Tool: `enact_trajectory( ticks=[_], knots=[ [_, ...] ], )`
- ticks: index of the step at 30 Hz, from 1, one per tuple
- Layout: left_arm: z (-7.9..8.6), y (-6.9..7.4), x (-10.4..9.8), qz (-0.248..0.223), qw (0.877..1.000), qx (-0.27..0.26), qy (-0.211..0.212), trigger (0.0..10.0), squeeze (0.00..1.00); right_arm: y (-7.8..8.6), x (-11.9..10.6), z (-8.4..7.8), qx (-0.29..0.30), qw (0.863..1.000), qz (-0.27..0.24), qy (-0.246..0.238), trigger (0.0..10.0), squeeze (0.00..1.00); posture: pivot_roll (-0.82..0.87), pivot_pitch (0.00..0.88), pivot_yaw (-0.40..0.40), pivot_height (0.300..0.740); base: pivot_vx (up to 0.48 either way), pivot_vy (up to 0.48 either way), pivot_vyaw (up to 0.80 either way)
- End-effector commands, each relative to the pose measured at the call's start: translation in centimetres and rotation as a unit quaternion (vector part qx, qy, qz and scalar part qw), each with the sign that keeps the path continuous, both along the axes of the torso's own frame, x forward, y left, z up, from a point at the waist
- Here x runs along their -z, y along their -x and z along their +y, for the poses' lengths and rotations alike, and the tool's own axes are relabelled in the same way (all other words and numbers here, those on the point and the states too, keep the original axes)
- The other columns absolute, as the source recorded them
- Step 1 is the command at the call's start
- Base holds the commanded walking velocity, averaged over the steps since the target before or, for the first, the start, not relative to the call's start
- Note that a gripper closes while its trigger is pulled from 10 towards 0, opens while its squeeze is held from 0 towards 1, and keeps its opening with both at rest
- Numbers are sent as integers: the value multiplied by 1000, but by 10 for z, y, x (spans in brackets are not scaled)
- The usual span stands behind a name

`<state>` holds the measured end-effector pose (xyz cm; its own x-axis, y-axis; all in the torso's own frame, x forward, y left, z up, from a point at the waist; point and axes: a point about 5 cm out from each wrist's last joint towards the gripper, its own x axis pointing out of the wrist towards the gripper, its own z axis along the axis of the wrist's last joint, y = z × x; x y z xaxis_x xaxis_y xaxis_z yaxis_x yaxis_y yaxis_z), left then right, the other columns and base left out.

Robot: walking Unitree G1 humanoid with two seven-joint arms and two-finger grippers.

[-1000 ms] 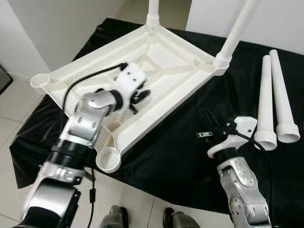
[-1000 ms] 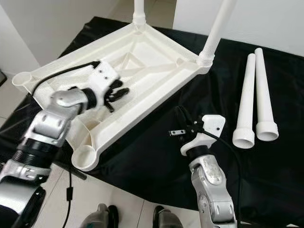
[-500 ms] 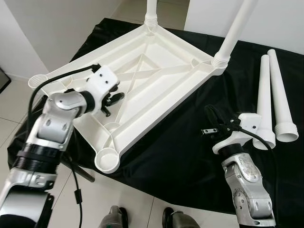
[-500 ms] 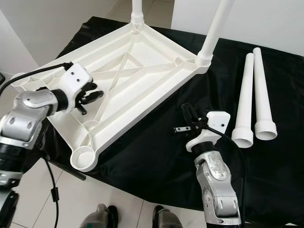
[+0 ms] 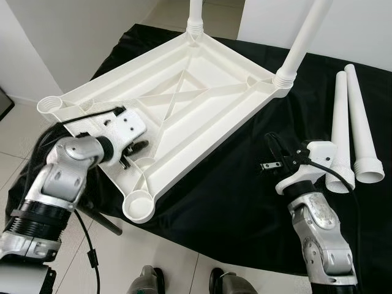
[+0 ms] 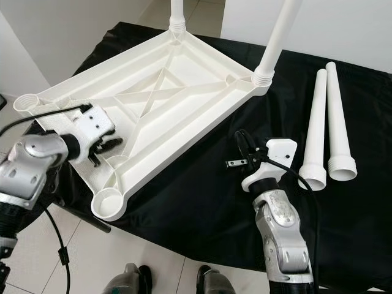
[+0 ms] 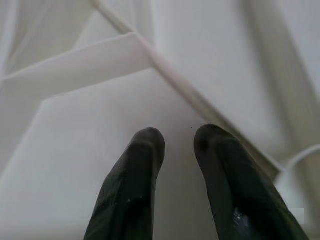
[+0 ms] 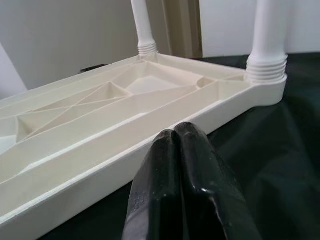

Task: Building children table

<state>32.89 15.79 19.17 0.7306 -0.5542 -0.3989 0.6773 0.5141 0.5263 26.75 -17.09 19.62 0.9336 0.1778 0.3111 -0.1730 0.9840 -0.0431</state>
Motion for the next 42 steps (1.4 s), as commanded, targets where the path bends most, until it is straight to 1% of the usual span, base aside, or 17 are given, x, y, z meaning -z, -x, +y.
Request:
enact_trajectory(
  ticks=[1,4,7,9,10,12,14,16,17,18,21,26,27,29,33,40,42],
  knots=[
    [-11,7,12,18,999,26,-10,10000,0,-2,5,-2,10,1000,11,6,10000,0,26,161,-13,740,0,0,0],
    [-25,10,20,29,999,44,4,10000,0,-5,5,-3,16,1000,10,9,10000,0,26,156,-13,740,0,0,0],
    [-30,12,21,31,998,53,9,10000,0,-6,4,-4,18,1000,9,9,10000,0,21,154,-11,740,0,0,0],
    [-40,13,22,32,997,63,19,10000,0,-7,3,-5,22,1000,6,8,10000,0,18,153,-6,740,0,0,0],
    [-40,13,22,32,997,63,19,10000,0,-7,3,-5,22,1000,6,8,10000,0,18,153,-6,740,0,0,0],
    [-50,13,21,33,997,68,35,10000,0,-7,1,-7,27,1000,4,9,10000,0,11,155,-3,740,0,0,0],
    [-53,13,20,33,996,70,40,10000,0,-8,1,-8,29,1000,4,10,10000,0,11,156,-3,740,0,0,0],
    [-59,13,20,32,996,73,49,10000,0,-8,1,-10,35,999,3,9,10000,0,9,156,-1,740,0,0,0],
    [-66,13,19,32,995,77,58,10000,0,-8,1,-11,40,999,3,9,10000,0,8,156,-1,740,0,0,0],
    [-66,13,19,32,995,77,58,10000,0,-8,1,-11,40,999,3,9,10000,0,8,156,-1,740,0,0,0],
    [-81,14,16,30,993,84,80,10000,0,-9,1,-12,50,999,2,7,10000,0,8,157,4,740,0,0,0],
    [-93,14,13,28,991,86,98,10000,0,-10,1,-13,55,998,1,3,10000,0,10,157,9,740,0,0,0],
    [-99,13,11,26,990,82,110,10000,0,-10,0,-12,55,998,-2,1,10000,0,10,156,10,740,0,0,0],
    [-102,11,10,24,990,76,117,10000,0,-11,-1,-12,55,998,-3,-1,10000,0,9,157,10,740,0,0,0],
    [-107,6,9,19,990,69,121,10000,0,-11,-1,-11,53,999,-5,-2,10000,0,7,160,10,740,0,0,0],
    [-124,-5,4,6,989,70,129,10000,0,-10,-3,-8,51,999,-9,-5,10000,0,-5,161,14,740,0,0,0],
    [-124,-8,1,4,989,70,129,10000,0,-9,-3,-9,52,999,-10,-6,10000,0,-14,162,20,740,0,0,0]
  ],
)
